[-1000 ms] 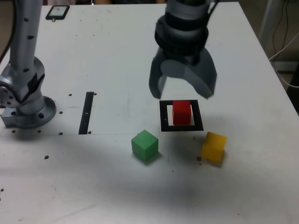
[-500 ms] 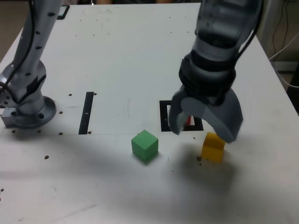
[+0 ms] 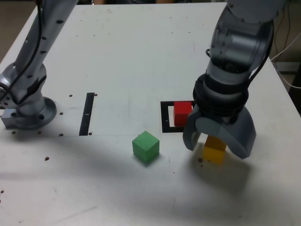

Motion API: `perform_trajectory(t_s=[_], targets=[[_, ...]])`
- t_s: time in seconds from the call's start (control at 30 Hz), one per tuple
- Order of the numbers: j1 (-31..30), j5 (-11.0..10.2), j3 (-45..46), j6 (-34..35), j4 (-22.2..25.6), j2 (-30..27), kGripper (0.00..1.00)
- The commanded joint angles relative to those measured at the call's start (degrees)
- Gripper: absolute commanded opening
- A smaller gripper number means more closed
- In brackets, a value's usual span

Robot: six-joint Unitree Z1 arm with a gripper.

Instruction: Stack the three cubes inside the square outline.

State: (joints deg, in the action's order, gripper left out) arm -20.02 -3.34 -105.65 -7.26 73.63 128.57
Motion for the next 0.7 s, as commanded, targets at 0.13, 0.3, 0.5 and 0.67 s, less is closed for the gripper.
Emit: perform_trajectory(t_s=[0.13,0.3,0.5,0.67], targets=[[-0.11,0.09,0.11,1.28,0.07,0.4,0.85],[-0.7,0.1,-0.36,2.09,-0.35,0.66,0.77],[-0.98,-0.78,-0.28,3.12,-0.03,1.14,0.61],[-0.98,-1.27,-0.13,3.22,0.0,1.47,0.6]])
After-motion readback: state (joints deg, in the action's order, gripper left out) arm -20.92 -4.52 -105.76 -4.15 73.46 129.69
